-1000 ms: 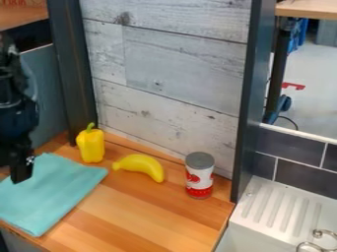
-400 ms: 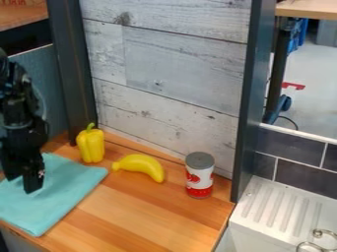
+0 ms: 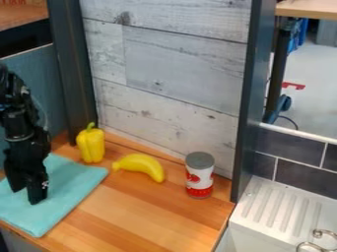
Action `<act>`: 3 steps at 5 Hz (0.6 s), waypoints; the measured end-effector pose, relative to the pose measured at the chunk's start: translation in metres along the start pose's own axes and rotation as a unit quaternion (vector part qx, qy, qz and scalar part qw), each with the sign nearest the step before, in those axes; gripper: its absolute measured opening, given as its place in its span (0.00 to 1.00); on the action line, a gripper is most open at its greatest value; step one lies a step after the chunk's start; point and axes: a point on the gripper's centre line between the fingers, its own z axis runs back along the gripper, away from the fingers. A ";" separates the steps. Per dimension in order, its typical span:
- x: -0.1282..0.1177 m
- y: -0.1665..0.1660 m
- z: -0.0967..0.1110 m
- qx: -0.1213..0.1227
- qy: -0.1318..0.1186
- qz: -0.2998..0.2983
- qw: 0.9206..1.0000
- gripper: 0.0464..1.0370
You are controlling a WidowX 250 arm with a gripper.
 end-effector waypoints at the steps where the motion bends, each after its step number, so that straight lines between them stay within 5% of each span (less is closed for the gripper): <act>1: -0.001 -0.024 0.000 -0.010 0.011 -0.019 1.000 0.96; 2: -0.003 -0.066 0.000 -0.023 0.031 -0.059 0.997 0.96; 3: 0.007 -0.104 0.002 -0.048 0.022 -0.075 0.996 0.96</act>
